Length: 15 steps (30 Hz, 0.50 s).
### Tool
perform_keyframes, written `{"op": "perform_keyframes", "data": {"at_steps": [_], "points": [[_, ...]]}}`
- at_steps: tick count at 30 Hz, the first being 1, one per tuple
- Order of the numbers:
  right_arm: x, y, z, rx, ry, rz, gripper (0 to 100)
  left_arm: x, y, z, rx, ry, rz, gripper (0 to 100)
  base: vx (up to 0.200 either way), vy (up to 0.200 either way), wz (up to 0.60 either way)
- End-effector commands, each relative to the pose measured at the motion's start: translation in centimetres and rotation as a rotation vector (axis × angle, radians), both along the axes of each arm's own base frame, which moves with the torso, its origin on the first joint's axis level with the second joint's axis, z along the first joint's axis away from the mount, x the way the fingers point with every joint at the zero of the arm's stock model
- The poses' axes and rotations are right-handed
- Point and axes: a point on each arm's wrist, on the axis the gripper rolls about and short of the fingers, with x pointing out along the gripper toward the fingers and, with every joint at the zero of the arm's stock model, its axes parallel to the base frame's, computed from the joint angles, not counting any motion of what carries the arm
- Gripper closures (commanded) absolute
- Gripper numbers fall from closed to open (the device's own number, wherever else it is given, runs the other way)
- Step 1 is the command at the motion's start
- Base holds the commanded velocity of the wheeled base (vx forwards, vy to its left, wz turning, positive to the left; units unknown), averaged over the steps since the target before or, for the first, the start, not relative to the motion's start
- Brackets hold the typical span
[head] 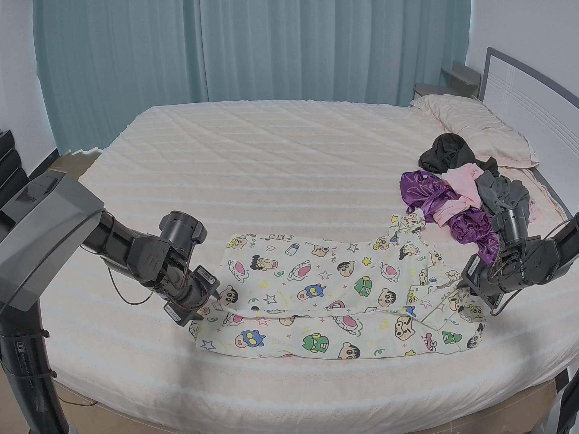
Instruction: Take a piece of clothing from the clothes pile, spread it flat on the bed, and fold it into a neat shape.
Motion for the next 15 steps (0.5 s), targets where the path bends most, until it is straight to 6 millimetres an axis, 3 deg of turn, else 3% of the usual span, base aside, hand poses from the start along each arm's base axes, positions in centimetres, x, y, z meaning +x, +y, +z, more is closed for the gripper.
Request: {"op": "perform_keyframes", "data": {"at_steps": [1,8,15], "points": [[-0.1,0.0,-0.3,0.001,0.012,0.001,0,0.1,0.0,-0.1,-0.002,0.002,0.004,0,0.0,0.0,0.0],[-0.5,-1.0,0.3,0.034,-0.003,-0.07,0,-0.7,1.3,0.6,-0.002,-0.001,0.026,0,0.0,0.0,0.0],[-1.8,0.9,-0.7,0.101,0.024,-0.11,0,-3.4,2.4,3.8,-0.047,-0.049,0.017,0,0.0,0.0,0.0]]}}
